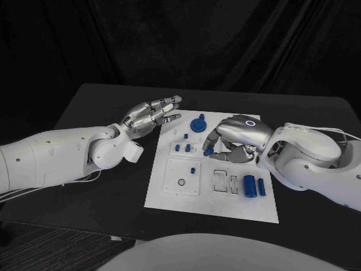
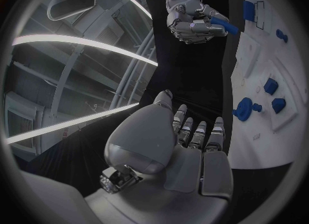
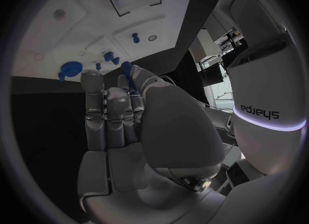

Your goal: Assemble the parts on the task board

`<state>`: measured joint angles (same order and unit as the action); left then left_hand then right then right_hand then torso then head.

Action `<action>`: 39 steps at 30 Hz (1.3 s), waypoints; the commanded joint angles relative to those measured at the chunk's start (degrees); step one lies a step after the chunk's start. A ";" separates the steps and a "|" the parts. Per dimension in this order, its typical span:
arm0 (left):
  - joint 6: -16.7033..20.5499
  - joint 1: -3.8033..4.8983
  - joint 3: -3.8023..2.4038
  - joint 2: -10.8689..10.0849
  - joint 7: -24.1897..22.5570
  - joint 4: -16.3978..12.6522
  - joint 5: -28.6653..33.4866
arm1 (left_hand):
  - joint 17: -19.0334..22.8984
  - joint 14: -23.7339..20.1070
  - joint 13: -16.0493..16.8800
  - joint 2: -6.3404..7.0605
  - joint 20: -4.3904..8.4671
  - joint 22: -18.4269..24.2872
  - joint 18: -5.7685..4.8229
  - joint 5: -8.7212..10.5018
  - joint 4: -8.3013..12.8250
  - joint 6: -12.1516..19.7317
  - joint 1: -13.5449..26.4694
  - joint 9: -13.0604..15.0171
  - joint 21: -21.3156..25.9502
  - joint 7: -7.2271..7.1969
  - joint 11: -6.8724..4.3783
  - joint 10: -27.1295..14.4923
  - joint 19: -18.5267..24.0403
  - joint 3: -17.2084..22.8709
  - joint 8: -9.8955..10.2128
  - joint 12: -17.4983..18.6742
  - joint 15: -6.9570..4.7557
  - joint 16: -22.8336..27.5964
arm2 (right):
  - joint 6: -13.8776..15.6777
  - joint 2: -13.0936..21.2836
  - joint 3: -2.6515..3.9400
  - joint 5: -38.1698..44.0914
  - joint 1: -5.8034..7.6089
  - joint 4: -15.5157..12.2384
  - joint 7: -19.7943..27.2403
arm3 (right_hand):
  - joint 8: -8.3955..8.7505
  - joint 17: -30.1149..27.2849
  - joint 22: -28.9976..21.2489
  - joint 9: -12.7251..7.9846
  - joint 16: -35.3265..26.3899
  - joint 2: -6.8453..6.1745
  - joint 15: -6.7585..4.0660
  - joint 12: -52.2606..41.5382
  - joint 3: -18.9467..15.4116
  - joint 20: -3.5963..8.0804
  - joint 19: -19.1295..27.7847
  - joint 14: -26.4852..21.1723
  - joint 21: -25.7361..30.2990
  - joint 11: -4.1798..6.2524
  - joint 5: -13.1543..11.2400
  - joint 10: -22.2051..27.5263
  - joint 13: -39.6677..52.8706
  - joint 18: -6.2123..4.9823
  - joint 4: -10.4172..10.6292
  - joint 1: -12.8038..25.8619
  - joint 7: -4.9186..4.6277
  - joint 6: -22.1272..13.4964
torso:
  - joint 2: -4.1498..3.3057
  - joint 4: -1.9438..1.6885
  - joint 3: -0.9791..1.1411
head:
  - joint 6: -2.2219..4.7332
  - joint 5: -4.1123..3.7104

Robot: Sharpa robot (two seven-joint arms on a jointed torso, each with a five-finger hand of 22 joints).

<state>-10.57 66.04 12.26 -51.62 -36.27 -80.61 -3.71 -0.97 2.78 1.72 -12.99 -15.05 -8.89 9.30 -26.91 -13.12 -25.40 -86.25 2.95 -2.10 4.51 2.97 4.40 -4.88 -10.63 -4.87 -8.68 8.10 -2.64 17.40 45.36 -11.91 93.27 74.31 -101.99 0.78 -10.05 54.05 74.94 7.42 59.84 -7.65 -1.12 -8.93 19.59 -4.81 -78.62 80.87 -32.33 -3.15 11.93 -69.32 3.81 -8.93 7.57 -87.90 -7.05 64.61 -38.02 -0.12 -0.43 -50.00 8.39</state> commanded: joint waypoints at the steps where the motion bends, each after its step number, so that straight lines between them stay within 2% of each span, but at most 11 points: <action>1: -0.49 -0.12 -0.05 0.13 -0.59 -0.06 0.17 | -0.03 -0.01 0.05 -0.74 -0.34 0.08 1.07 -0.27 -0.08 -0.15 0.06 0.08 -0.18 0.42 0.39 -0.14 0.14 0.40 -0.25 -0.30 0.29 -0.14 | -1.71 -1.69 0.04 -1.61 -0.58 0.63 -0.50 | 0.23 0.04 4.19 2.43 0.26 0.39 -0.25 0.39 0.15 0.35 0.05 0.10 -0.10 -0.04 0.26 -0.44 -0.04 0.66 -0.42 0.10 0.51 0.24 | 0.03 -0.01 -0.01 | 0.00 0.08; 7: -0.52 -0.20 -0.05 0.31 -0.60 0.00 0.17 | -0.03 -0.01 0.05 -0.74 -0.34 0.08 1.07 -0.27 -0.08 -0.15 0.06 0.08 -0.18 0.42 0.39 -0.14 0.14 0.40 -0.25 -0.30 0.29 -0.14 | -5.63 -6.34 0.04 -1.44 -2.20 3.24 -0.86 | 0.72 -0.13 4.08 2.47 0.10 0.38 -0.15 0.89 0.33 0.33 0.17 0.05 0.38 -0.21 0.37 -0.25 -0.09 0.62 -0.53 0.21 0.33 -0.44 | 0.02 0.02 0.04 | 0.00 0.30; 13: -0.58 -0.25 -0.05 0.52 -0.54 0.01 0.17 | -0.03 -0.01 0.05 -0.74 -0.34 0.08 1.07 -0.27 -0.08 -0.15 0.06 0.08 -0.18 0.42 0.39 -0.14 0.14 0.40 -0.25 -0.30 0.29 -0.14 | -7.72 -9.64 0.04 -0.39 -3.88 5.47 -1.24 | 1.01 0.96 4.21 2.50 1.03 0.35 -0.05 1.26 0.41 0.28 0.04 0.37 -0.36 -0.35 0.41 -0.04 -0.11 0.75 -0.52 0.44 0.21 -0.82 | 0.00 -0.03 0.05 | 0.00 0.30; 14: -0.58 -0.25 -0.05 0.54 -0.53 0.01 0.17 | -0.03 -0.01 0.05 -0.74 -0.34 0.08 1.07 -0.27 -0.08 -0.15 0.06 0.08 -0.18 0.42 0.39 -0.14 0.14 0.40 -0.25 -0.30 0.29 -0.14 | -7.95 -10.05 0.04 -0.31 -4.08 5.75 -1.29 | 1.11 2.79 4.57 2.58 2.74 0.36 -0.04 1.43 0.47 0.27 -0.50 1.12 -2.22 -0.35 0.43 -0.05 -0.08 0.98 -0.55 0.57 0.21 -0.89 | -0.03 -0.05 0.04 | 0.00 0.25; 16: -0.60 -0.26 -0.05 0.58 -0.49 0.03 0.17 | -0.03 -0.01 0.05 -0.74 -0.34 0.08 1.07 -0.27 -0.08 -0.15 0.06 0.08 -0.18 0.42 0.39 -0.14 0.14 0.40 -0.25 -0.30 0.29 -0.14 | -8.32 -10.97 0.04 -0.18 -4.51 6.39 -1.38 | 1.35 8.49 5.86 2.84 8.12 0.34 -0.05 1.87 0.63 0.30 -2.44 3.28 -9.30 -0.33 0.52 -0.15 -0.03 1.90 -0.68 0.94 0.23 -0.99 | -0.11 -0.03 0.04 | 0.00 0.20; 18: -0.62 -0.27 -0.05 0.61 -0.47 0.05 0.17 | -0.04 -0.01 0.04 -0.77 -0.34 0.09 1.07 -0.31 -0.07 -0.16 0.03 0.08 -0.18 0.46 0.44 -0.14 0.13 0.44 -0.26 -0.29 0.24 -0.16 | -8.50 -11.55 0.04 -0.11 -4.81 6.78 -1.43 | 1.41 9.00 5.94 2.90 8.65 0.36 -0.05 1.98 0.69 0.29 -2.61 3.44 -9.84 -0.34 0.55 -0.17 -0.02 1.96 -0.71 1.01 0.23 -1.02 | -0.14 -0.04 0.04 | 0.00 0.16; 20: -0.63 -0.28 -0.05 0.64 -0.45 0.07 0.17 | -0.04 -0.01 0.04 -0.77 -0.34 0.09 1.07 -0.31 -0.07 -0.16 0.03 0.08 -0.18 0.46 0.44 -0.14 0.13 0.44 -0.26 -0.29 0.24 -0.16 | -8.66 -12.10 0.04 -0.06 -5.08 7.14 -1.46 | 1.60 11.16 6.40 3.12 10.71 0.32 -0.01 2.30 0.85 0.28 -3.25 3.94 -12.70 -0.37 0.57 -0.25 0.00 2.32 -0.84 1.27 0.21 -1.09 | -0.20 -0.05 0.04 | 0.00 0.14; 39: -0.76 -0.34 -0.05 0.78 -0.38 0.12 0.17 | -0.04 -0.01 0.04 -0.77 -0.34 0.09 1.07 -0.31 -0.07 -0.16 0.03 0.08 -0.18 0.46 0.44 -0.14 0.13 0.44 -0.26 -0.29 0.24 -0.16 | -9.80 -14.44 0.04 1.91 -6.71 9.48 -1.67 | 1.81 11.34 6.43 3.26 11.06 0.27 0.03 2.53 1.02 0.26 -3.28 3.86 -13.21 -0.39 0.65 -0.32 0.02 2.37 -1.05 1.34 0.18 -1.23 | -0.10 0.03 0.07 | 0.00 0.49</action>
<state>-10.59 65.79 12.26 -50.94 -36.08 -80.42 -3.70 -0.96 2.78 1.70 -12.99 -15.04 -8.86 9.29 -26.90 -13.28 -25.60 -86.25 2.93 -2.10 4.71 2.96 4.39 -4.88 -10.48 -4.87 -8.65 8.10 -2.64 8.26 30.97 -11.91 94.04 67.78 -92.53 0.13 -8.02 65.38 74.91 8.85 70.65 -7.31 -1.17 -6.62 20.39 -4.51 -81.60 83.70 -45.26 -3.37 12.33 -69.51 3.76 -7.56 6.61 -86.90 -6.97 63.61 -38.16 -0.11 -0.37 -50.00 8.85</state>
